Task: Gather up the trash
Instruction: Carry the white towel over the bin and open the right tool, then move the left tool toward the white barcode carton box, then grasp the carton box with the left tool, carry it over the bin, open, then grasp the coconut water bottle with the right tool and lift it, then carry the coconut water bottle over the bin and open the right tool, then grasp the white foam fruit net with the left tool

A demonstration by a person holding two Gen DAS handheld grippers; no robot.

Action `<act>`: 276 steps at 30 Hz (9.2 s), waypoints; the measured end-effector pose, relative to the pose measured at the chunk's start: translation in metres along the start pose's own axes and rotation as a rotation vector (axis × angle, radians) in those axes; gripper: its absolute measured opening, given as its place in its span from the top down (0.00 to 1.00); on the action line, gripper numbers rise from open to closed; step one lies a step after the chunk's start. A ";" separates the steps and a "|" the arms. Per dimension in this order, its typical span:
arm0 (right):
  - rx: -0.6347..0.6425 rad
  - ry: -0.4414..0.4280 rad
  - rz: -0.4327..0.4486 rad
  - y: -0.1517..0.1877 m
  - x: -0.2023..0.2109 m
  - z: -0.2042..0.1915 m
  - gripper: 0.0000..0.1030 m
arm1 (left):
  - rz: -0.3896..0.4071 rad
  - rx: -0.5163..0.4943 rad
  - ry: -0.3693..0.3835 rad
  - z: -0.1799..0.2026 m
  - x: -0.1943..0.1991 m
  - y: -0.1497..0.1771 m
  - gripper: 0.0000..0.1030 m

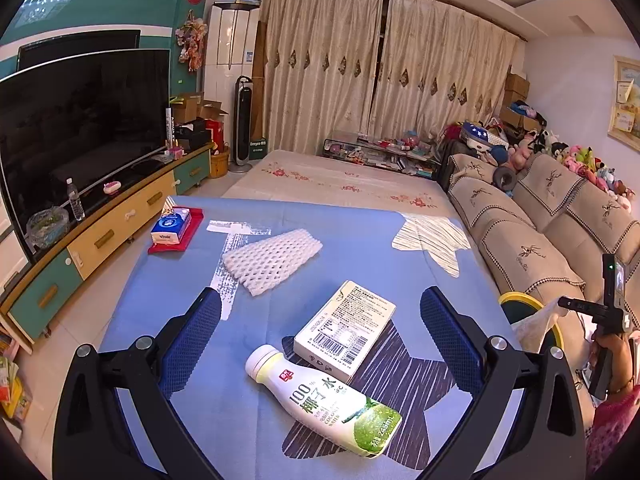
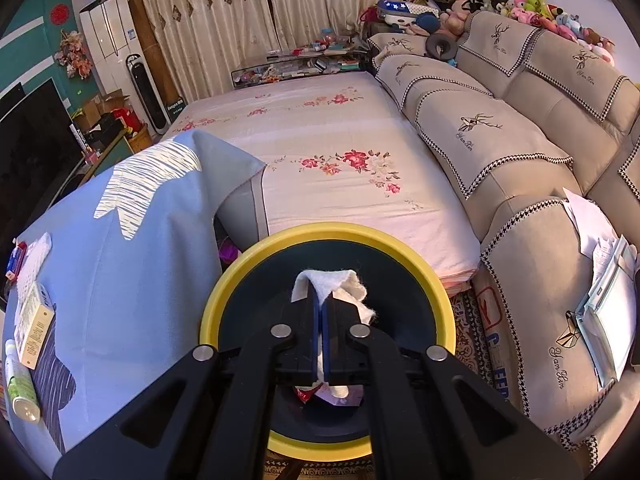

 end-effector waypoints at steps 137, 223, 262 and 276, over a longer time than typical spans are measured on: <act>0.022 -0.097 0.069 0.084 0.091 -0.051 0.36 | 0.052 -0.121 0.009 0.026 0.020 -0.016 0.05; -0.006 -0.084 0.223 -0.004 0.081 -0.060 0.53 | -0.055 -0.097 -0.055 -0.029 -0.010 0.024 0.05; -0.034 0.010 0.118 0.016 0.007 -0.031 0.37 | -0.156 -0.283 0.101 -0.022 -0.161 -0.008 0.05; -0.015 -0.006 0.072 0.020 -0.012 -0.047 0.37 | -0.319 -0.367 0.074 -0.049 -0.280 0.004 0.05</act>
Point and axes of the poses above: each gripper's, at about its wrist camera, not at the fingertips, and x roughly against the way its jaws point, z to its right, y to its underside, the point moved 8 cm from there along -x, roughly the way its jaws point, and after that the axes turned 5 degrees about z, right-handed, at the moved point
